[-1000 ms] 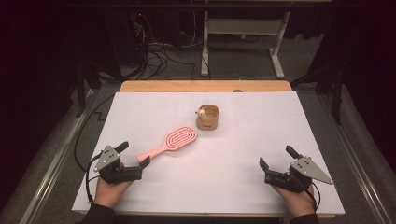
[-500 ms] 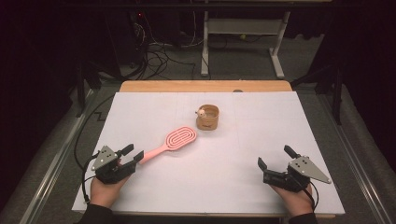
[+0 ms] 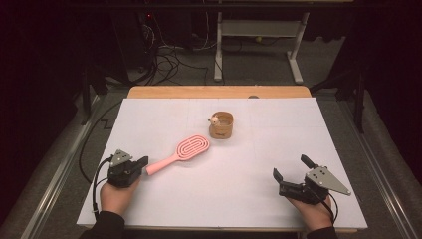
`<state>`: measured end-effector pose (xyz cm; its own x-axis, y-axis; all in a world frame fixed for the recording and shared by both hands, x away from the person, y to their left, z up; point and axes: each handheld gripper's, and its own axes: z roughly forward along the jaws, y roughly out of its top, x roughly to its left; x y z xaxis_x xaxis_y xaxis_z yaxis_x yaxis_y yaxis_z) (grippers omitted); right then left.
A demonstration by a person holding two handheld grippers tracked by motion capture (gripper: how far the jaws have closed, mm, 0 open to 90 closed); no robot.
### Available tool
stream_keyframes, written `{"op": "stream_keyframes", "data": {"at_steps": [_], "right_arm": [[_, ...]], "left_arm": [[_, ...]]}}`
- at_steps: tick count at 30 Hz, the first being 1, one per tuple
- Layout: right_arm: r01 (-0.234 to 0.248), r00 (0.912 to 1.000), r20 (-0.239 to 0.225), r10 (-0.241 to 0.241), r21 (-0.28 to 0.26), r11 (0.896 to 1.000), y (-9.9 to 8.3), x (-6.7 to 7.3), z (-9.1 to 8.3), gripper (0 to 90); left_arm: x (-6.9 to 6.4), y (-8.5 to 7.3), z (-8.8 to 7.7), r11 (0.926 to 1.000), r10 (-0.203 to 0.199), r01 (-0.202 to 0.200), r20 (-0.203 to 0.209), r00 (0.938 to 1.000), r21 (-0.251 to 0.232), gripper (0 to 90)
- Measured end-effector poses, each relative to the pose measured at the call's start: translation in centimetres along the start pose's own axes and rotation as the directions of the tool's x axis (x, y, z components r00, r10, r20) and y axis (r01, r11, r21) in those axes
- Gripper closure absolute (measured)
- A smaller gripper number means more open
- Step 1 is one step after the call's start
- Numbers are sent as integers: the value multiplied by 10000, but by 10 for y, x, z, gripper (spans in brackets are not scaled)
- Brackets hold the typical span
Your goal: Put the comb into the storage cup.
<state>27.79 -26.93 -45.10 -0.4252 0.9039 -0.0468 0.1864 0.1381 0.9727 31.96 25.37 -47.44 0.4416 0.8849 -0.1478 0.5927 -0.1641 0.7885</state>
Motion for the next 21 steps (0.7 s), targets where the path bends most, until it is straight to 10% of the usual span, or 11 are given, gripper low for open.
{"op": "stream_keyframes", "data": {"at_steps": [21], "right_arm": [[-169, 9998, 65, 170, -127, 9998, 1, -3, -4, 3]], "left_arm": [[-13, -10, -7, 9990, 290, -312, 667, 9973, 314, 885]]}}
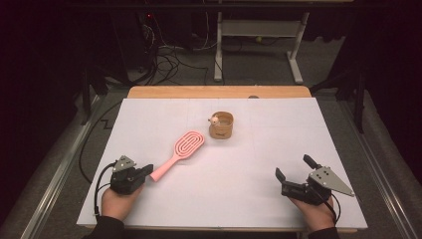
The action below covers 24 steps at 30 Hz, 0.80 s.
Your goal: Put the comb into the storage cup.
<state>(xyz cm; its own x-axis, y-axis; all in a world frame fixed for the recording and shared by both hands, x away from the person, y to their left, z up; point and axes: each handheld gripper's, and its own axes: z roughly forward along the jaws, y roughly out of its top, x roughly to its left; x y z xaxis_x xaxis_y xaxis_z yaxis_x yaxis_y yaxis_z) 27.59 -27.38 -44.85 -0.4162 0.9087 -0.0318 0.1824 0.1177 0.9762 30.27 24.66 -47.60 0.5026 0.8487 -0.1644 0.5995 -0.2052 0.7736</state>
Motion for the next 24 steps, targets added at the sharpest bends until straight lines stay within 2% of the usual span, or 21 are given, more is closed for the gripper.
{"op": "stream_keyframes", "data": {"at_steps": [4, 5, 8, 10, 12, 13, 14, 16, 18, 20, 23, 24], "right_arm": [[54, 10000, -27, -54, 2, 10000, 0, 1, 1, 3], [44, 10000, -33, -44, 14, 10000, 0, 1, 2, 3], [77, 10000, -26, -77, -14, 10000, 1, 1, 1, 3], [10, 10000, -10, -10, -28, 10000, 1, 0, 1, 3], [-35, 10000, 55, 35, 7, 10000, 0, -1, 1, 3], [-35, 10000, 55, 35, 7, 10000, 0, -1, 1, 3], [-82, 9999, 73, 82, 33, 10000, 0, -1, 1, 3], [-76, 9999, 68, 76, 1, 10000, 1, -1, 0, 4], [-21, 10000, 79, 21, -25, 10000, 1, 0, 0, 3], [-17, 10000, 59, 17, -2, 10000, 1, 0, 0, 3], [12, 10000, 46, -12, 24, 10000, 1, 1, 0, 3], [34, 10000, 26, -34, 24, 10000, 1, 1, 1, 3]], "left_arm": [[0, 0, -6, 9992, -157, 156, -16, 9999, -355, 884], [-3, 2, -14, 9975, -212, 211, -8, 9998, -681, 883], [-12, 4, -23, 9935, 112, -108, 33, 9999, -1133, 880], [-19, 5, -26, 9897, 523, -498, 154, 9985, -1346, 878], [-21, 6, -25, 9865, 795, -746, 281, 9964, -1456, 836], [-21, 6, -25, 9865, 795, -746, 281, 9964, -1456, 821], [-22, 6, -22, 9848, 1000, -913, 524, 9936, -1480, 800], [-22, 5, -18, 9828, 1232, -1101, 824, 9889, -1485, 694], [-22, 5, -14, 9868, 1187, -1094, 744, 9901, -1196, 550], [-21, 6, -10, 9893, 1117, -1023, 889, 9898, -1040, 494], [-20, 7, -6, 9908, 1084, -1015, 760, 9912, -890, 337], [-20, 7, -2, 9915, 1120, -1084, 486, 9925, -713, 281]]}}
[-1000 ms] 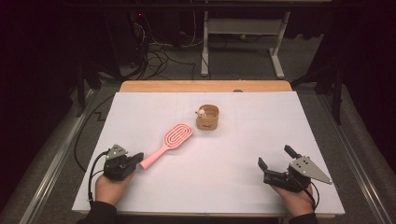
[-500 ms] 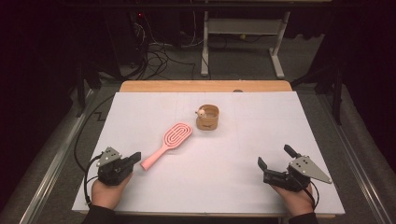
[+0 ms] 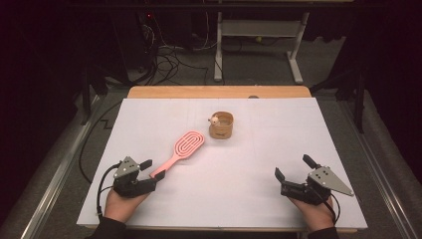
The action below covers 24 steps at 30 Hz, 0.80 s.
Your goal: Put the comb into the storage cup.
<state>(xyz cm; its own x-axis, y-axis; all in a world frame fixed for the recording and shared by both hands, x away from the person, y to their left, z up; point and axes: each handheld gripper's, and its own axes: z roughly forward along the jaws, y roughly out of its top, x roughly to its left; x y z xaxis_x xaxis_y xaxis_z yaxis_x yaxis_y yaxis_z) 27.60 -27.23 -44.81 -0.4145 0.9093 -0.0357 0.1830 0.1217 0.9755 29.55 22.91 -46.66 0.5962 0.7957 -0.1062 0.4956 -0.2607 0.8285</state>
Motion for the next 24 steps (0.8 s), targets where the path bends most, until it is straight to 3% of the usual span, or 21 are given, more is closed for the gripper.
{"op": "stream_keyframes", "data": {"at_steps": [1, 3, 4, 6, 15, 18, 24], "right_arm": [[4, 10000, -9, -4, 3, 10000, 0, 0, 0, 3], [1, 10000, -10, -1, 12, 10000, 0, 0, 0, 3], [-4, 10000, -7, 4, 26, 10000, -1, 0, 0, 3], [7, 10000, -7, -7, 32, 10000, -1, -1, 0, 3], [2, 10000, 19, -2, 23, 10000, -1, -1, -2, 3], [12, 10000, 31, -12, 11, 10000, -1, -1, -3, 3], [-3, 10000, 62, 3, 12, 10000, -1, -2, -4, 3]], "left_arm": [[0, 0, 4, 9997, 82, -78, -159, 9998, 234, 227], [1, 0, 6, 9992, 122, -114, -219, 9997, 380, 204], [3, -1, 11, 9966, 104, -86, -206, 9997, 820, 203], [5, -1, 14, 9926, -113, 127, -123, 9999, 1205, 161], [5, 1, 17, 9859, 33, 24, -339, 9994, 1676, 119], [5, 1, 17, 9840, 94, -29, -352, 9993, 1781, 125], [4, 0, 16, 9842, 320, -281, -196, 9993, 1750, 286]]}}
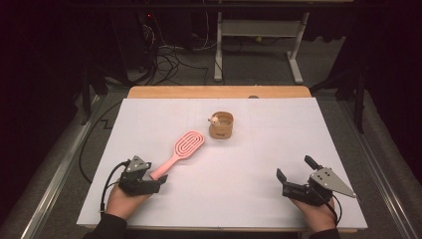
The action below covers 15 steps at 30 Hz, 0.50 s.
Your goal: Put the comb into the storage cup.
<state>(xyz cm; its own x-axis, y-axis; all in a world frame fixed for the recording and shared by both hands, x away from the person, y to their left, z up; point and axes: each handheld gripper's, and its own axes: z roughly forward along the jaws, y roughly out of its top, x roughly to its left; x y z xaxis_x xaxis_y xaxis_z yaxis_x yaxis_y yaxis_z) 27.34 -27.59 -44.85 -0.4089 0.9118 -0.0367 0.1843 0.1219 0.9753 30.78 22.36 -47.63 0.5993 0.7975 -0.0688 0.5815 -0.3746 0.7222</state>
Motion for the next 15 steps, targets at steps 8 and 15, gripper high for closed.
{"op": "stream_keyframes", "data": {"at_steps": [8, 15], "right_arm": [[-13, 10000, -14, 13, -1, 10000, 0, 0, -1, 3], [-19, 10000, 8, 19, 10, 10000, -1, 0, -2, 3]], "left_arm": [[-1, -1, -1, 9998, 221, -221, 90, 9997, 12, 509], [-3, -2, 0, 9982, 555, -560, 240, 9982, 222, 594]]}}
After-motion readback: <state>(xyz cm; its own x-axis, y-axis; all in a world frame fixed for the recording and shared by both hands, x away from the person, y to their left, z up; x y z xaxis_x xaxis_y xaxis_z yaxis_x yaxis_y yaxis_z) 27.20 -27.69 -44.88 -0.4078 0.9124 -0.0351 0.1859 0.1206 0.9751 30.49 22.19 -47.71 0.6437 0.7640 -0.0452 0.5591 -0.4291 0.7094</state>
